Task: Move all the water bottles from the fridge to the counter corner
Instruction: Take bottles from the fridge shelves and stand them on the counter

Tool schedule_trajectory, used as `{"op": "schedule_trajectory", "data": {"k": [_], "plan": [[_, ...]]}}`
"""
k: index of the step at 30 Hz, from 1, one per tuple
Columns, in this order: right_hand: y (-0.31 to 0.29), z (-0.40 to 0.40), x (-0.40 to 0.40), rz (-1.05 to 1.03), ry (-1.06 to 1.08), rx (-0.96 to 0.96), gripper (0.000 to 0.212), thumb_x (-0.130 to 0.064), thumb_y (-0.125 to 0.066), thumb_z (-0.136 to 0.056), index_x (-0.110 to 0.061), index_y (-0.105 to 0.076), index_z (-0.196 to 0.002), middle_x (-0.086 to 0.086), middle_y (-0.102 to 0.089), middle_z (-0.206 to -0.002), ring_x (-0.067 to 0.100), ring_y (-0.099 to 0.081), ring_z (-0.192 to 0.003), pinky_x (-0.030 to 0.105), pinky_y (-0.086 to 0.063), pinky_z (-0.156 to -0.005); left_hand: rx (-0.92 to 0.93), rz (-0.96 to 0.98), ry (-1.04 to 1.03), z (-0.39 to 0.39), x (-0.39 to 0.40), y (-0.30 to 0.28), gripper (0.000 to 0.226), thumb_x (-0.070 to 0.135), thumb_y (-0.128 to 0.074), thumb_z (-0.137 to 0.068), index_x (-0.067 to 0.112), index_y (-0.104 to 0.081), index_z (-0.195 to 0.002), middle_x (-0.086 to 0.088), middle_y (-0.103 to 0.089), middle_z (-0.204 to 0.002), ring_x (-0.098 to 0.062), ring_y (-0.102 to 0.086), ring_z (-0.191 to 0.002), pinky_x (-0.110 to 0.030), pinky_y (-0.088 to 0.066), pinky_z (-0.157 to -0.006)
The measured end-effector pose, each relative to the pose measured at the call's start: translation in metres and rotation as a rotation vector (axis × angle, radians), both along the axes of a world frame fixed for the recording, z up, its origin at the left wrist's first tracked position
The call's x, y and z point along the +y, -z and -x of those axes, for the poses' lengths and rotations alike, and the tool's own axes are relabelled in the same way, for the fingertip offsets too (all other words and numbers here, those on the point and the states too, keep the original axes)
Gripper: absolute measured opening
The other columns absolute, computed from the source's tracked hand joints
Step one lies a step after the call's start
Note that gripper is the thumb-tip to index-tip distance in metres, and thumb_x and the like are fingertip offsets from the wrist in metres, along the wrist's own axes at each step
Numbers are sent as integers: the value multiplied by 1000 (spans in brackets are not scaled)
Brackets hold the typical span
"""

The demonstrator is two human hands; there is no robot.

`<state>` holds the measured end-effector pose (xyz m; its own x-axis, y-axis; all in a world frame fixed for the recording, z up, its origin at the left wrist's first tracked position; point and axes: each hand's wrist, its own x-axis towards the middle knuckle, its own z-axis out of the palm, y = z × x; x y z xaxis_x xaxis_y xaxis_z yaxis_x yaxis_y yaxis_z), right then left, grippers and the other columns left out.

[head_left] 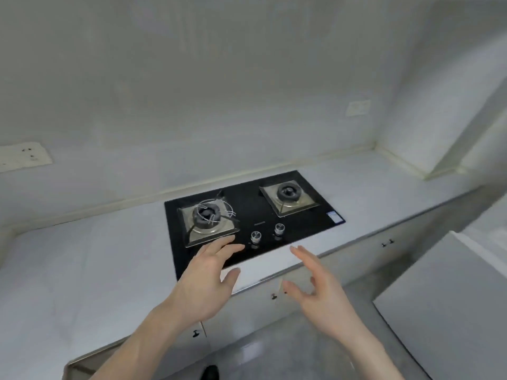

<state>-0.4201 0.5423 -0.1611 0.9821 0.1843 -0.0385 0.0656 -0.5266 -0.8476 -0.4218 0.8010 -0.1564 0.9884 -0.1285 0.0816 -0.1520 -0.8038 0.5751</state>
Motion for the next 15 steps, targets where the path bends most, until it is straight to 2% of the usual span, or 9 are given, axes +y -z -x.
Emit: {"op": "schedule_trajectory", "data": {"k": [2,4,7,10,15], "plan": [[-3,11,-37,30,79,16,64,-31,-73,-95,-54,-43,-146,-29,-30,-161,-7,-32,-146,18,-35,-117,-4,-16,104,-15,-39,-6,50,33,-56,-102,41,-44,-150,24,-28,-160,-5,-23,-149,-28,-21,-124],[-5,22,-74,49,183,1,66,-35,-73,-94,-50,-42,-151,-30,-32,-160,-5,-35,-145,28,-33,-123,0,-36,217,-31,-78,-10,50,34,-56,-102,41,-44,-150,25,-28,-160,-4,-23,-149,-27,-19,-124],[-10,32,-111,54,304,-7,67,-35,-73,-94,-46,-43,-152,-33,-30,-157,-6,-33,-146,25,-32,-122,0,-46,350,-55,-120,-14,48,36,-55,-103,43,-43,-149,26,-27,-160,-3,-23,-149,-31,-21,-125],[-15,37,-143,89,421,-3,67,-37,-72,-95,-45,-40,-154,-27,-30,-162,-4,-31,-148,31,-30,-124,-9,-48,449,-78,-162,-15,47,37,-55,-102,44,-44,-148,28,-27,-159,0,-23,-148,-25,-20,-122],[-20,37,-190,107,623,7,66,-38,-70,-96,-43,-40,-154,-25,-30,-162,-5,-31,-148,27,-28,-124,-1,-12,667,-120,-238,-12,47,36,-56,-101,44,-45,-146,26,-28,-159,6,-19,-147,-21,-17,-120]]}}
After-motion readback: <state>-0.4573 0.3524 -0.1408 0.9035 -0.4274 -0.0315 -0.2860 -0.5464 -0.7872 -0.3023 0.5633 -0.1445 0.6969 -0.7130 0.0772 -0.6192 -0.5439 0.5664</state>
